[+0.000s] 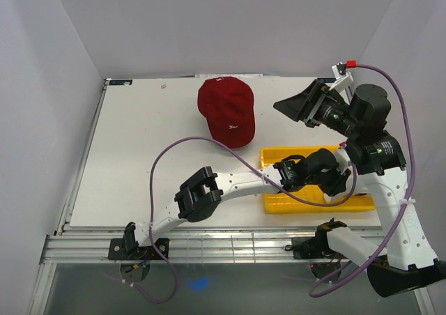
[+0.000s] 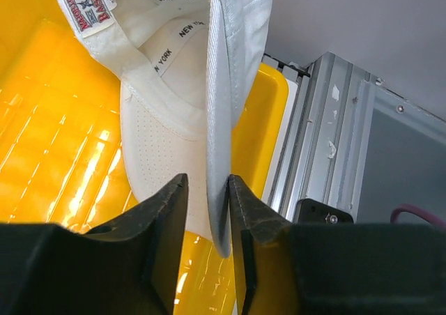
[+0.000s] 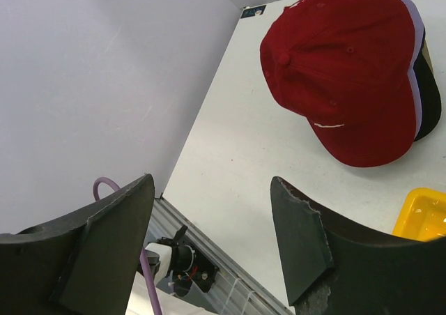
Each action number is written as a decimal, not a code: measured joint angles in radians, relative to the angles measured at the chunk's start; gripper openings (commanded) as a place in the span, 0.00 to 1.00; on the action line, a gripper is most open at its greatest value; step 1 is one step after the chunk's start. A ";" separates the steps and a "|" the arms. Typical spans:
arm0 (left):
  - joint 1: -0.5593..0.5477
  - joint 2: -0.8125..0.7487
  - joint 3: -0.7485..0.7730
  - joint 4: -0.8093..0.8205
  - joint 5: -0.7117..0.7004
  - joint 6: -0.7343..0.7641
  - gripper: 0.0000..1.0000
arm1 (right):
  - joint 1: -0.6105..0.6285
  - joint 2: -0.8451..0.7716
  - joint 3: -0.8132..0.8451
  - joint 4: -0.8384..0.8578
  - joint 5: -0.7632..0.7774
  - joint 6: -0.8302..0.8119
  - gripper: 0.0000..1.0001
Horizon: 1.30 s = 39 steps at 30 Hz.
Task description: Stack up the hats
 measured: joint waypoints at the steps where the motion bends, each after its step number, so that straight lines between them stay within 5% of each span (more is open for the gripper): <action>1: 0.000 0.000 0.000 0.000 -0.002 0.000 0.36 | 0.000 0.000 0.000 0.000 0.000 0.000 0.73; 6: 0.000 0.000 0.000 0.000 -0.012 -0.006 0.17 | 0.001 0.000 0.000 0.000 0.000 0.000 0.72; 8: 0.000 0.000 0.000 0.000 -0.012 -0.010 0.00 | 0.001 0.000 0.000 0.000 0.000 0.000 0.72; 15: 0.003 -0.008 -0.039 0.042 -0.021 -0.050 0.00 | 0.001 0.005 0.006 -0.004 0.000 0.000 0.72; 21: 0.033 -0.110 -0.265 0.208 -0.003 -0.147 0.00 | 0.001 0.028 0.051 -0.013 0.001 -0.004 0.72; 39: 0.344 -0.494 -0.751 0.672 0.128 -0.554 0.00 | -0.001 0.107 0.285 -0.104 0.035 -0.050 0.74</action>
